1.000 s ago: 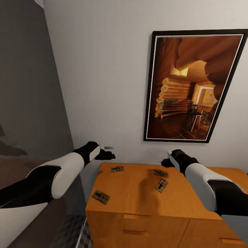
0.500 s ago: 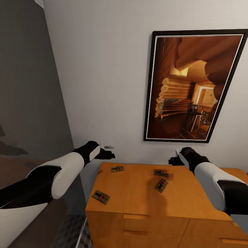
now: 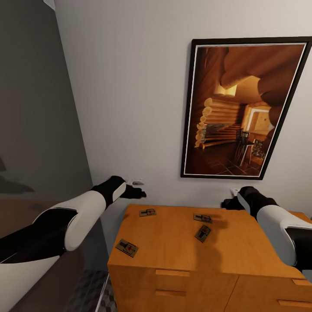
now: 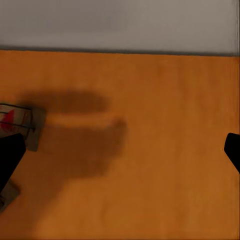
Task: Take the four mousetraps from the cabinet in the bathroom and place them on the bathroom floor. Make sure all four end up on the same floor surface, and ensure that at least two of them are either under or directly next to the same bathroom sink.
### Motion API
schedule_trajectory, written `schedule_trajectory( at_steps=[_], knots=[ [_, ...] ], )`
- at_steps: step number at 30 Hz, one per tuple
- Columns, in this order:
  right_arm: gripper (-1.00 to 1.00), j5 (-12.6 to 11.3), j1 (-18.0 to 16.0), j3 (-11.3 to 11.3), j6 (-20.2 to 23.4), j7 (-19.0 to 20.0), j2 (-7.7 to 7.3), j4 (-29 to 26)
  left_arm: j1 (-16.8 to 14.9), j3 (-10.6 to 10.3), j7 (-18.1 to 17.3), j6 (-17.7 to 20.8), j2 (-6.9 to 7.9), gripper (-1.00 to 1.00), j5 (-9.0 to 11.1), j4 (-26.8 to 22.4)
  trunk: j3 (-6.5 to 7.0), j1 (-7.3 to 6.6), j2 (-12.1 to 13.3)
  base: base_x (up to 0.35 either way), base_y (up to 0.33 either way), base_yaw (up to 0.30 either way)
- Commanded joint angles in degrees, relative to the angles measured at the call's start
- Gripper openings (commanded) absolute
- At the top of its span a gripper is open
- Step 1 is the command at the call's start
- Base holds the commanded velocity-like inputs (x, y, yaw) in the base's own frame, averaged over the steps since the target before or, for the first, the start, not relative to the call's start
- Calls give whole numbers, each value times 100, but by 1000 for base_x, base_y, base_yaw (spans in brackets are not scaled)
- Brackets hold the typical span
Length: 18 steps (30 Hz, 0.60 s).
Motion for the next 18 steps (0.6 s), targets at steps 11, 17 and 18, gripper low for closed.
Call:
schedule_trajectory(
  at_steps=[11,17,18],
  knots=[
    [100,66,1,-7,19,3735,-3030,-4,1,-919,-1857,-246,88,100,-487,-249,-3,2,-4,0,0,0],
    [100,68,1,-8,18,3733,-3032,-3,1,-1536,-2785,-429,135,100,-805,-283,-3,2,-4,0,0,0],
    [100,68,1,-8,18,3733,-3032,-3,1,-1594,-2895,-445,155,100,-835,-285,-3,2,-4,0,0,0]
  ],
)
